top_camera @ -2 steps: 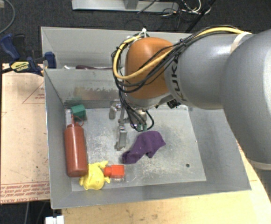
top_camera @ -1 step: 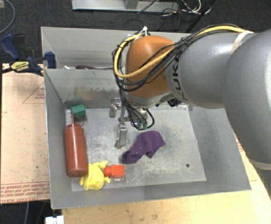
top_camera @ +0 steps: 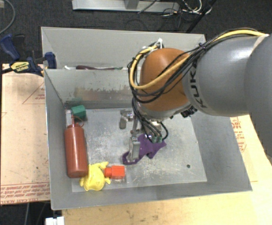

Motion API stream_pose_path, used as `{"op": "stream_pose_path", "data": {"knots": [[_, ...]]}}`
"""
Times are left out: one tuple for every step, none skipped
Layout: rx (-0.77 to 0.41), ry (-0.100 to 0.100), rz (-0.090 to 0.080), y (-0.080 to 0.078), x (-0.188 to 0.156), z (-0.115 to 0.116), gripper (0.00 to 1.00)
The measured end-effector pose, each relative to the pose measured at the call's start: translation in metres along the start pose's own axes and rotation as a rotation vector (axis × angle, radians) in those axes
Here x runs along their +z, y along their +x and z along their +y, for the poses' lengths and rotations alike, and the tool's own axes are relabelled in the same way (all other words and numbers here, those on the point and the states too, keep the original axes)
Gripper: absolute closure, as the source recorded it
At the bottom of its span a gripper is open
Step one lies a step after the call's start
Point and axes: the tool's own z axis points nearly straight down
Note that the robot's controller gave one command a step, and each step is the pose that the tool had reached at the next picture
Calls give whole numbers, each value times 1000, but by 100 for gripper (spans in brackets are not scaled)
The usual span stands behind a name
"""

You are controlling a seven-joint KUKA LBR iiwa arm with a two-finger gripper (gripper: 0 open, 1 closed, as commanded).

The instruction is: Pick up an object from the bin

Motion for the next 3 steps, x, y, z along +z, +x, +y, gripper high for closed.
{"op": "stream_pose_path", "data": {"knots": [[-220,1,-5,18,29,-20,0],[85,-4,0,9,76,-59,100],[85,-4,0,9,76,-59,100]]}}
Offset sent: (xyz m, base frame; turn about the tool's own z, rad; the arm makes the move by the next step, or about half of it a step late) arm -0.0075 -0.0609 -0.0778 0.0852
